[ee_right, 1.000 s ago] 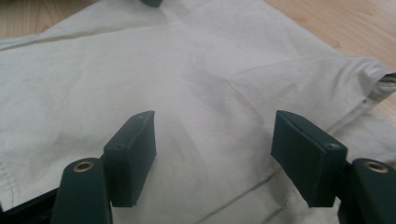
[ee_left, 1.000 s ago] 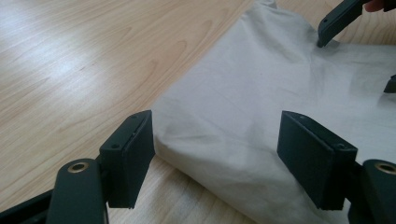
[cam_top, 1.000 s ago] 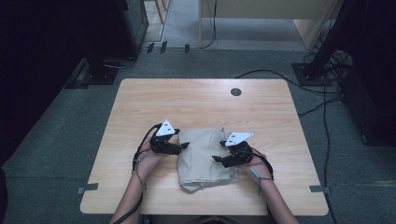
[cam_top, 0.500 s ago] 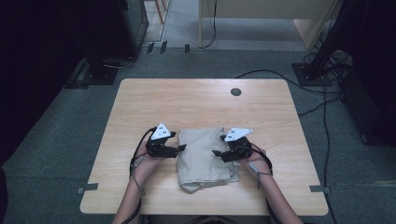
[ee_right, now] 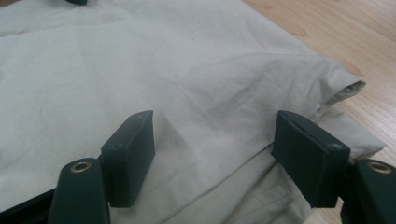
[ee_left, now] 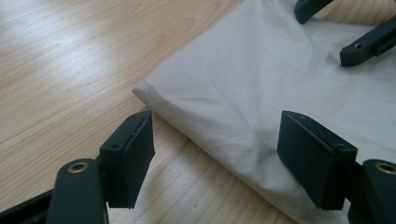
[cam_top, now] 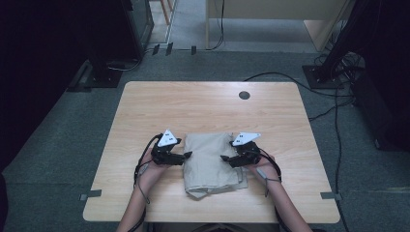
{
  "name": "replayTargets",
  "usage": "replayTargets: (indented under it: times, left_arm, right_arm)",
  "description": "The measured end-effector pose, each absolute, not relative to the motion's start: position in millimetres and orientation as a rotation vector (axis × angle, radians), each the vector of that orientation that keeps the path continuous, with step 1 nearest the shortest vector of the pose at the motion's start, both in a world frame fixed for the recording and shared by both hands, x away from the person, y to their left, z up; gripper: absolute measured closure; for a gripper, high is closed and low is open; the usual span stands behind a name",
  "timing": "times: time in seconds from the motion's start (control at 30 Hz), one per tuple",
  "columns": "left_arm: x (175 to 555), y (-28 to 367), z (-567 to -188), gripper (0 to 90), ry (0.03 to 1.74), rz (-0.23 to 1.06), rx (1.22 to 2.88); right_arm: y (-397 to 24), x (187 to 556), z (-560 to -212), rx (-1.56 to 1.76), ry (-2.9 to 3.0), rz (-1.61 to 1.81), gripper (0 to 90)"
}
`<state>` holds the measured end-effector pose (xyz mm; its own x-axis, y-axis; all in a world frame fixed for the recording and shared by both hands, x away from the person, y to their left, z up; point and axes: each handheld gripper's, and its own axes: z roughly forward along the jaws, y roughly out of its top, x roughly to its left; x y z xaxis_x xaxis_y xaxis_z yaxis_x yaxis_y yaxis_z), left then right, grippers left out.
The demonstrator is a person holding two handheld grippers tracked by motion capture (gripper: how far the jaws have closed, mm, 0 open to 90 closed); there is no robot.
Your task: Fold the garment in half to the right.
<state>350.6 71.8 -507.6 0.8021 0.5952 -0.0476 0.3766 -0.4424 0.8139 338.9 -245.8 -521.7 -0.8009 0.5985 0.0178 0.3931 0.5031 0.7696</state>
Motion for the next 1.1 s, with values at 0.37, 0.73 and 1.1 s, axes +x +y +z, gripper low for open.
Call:
replayTargets:
  times: [0.37,0.73,1.1]
  left_arm:
    - [352.1,80.3,-508.0,27.6,0.735,0.308,2.081]
    - [355.3,91.0,-507.9,27.6,0.778,0.299,2.068]
    - [356.7,95.9,-509.3,27.6,0.796,0.286,2.087]
  right_arm:
    - [-253.6,335.5,-518.5,0.859,2.487,1.197,25.1]
    - [-263.0,336.2,-516.8,0.861,2.493,1.188,22.5]
    - [-273.4,337.7,-516.9,0.884,2.488,1.189,21.1]
